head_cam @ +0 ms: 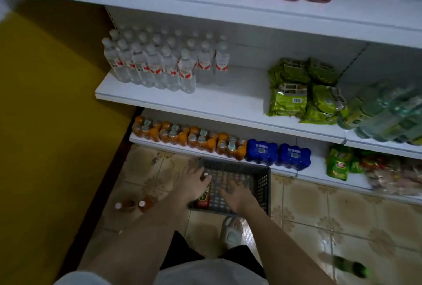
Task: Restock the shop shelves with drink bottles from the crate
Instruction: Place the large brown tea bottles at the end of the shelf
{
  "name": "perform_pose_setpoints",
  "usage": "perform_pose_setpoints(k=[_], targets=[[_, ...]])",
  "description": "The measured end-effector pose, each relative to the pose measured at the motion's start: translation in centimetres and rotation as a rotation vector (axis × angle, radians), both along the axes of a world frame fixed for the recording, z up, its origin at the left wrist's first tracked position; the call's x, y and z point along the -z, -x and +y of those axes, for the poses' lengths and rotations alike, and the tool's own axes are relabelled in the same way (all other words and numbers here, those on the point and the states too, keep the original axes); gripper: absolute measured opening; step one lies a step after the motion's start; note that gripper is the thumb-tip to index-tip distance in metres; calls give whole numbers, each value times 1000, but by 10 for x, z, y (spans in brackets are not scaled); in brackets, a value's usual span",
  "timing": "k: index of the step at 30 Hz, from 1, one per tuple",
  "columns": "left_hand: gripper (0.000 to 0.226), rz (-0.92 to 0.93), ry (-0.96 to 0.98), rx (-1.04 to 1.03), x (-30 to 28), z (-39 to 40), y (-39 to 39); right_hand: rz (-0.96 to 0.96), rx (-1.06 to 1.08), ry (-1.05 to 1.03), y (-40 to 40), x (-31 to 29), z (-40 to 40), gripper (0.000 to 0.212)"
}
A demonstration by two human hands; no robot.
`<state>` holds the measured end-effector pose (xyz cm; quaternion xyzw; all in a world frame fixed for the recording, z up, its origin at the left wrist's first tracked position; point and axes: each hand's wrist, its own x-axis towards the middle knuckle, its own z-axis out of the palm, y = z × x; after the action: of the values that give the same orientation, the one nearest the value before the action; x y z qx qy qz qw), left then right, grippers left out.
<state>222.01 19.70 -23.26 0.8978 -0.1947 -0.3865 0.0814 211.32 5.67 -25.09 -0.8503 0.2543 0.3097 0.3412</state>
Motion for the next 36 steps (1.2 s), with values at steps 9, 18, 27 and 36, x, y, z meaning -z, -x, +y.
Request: perform_pose_setpoints(k=[9,18,27,36], targets=[[59,213,-70,-143,115,-20,29,188,135,-138,18,112,-7,70],[42,250,-1,-451,370,-40,1,122,217,-195,-40,320,-3,41],[94,268,-128,-685,586,-48,-14,257,206,-150,-21,557,-10,50],[113,143,-293,-782,637,-61,-5,286,204,-113,-15,615,-16,45]])
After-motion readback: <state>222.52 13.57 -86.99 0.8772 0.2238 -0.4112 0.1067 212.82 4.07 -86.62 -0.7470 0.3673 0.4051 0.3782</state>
